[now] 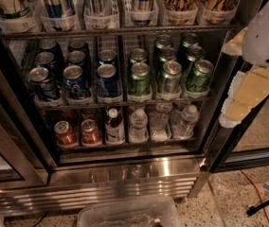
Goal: Pick pepsi can from middle shelf of fridge
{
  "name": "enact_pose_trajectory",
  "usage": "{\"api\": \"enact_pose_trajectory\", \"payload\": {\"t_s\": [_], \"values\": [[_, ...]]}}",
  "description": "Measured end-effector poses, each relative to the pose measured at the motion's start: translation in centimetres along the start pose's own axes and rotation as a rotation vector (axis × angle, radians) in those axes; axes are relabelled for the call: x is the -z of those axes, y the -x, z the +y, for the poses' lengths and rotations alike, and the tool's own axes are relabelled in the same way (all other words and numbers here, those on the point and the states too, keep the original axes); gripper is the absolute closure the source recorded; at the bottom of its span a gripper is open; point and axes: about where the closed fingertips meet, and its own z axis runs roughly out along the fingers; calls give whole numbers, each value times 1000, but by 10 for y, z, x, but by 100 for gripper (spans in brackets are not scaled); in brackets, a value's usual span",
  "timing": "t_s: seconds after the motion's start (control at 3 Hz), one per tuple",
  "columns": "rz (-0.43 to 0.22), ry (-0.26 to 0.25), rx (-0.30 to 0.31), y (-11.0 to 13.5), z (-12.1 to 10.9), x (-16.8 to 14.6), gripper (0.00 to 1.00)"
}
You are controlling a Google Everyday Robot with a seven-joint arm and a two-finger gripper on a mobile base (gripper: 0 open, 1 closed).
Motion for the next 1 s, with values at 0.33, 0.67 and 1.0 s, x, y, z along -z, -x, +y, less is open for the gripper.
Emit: {"api": "enact_pose_trajectory", "payload": {"t_s": [0.33,0.67,1.0], "values": [[-87,35,1,37,13,-9,0],[-232,87,-35,77,33,-25,0],[-410,139,-76,119,56,-40,0]]}}
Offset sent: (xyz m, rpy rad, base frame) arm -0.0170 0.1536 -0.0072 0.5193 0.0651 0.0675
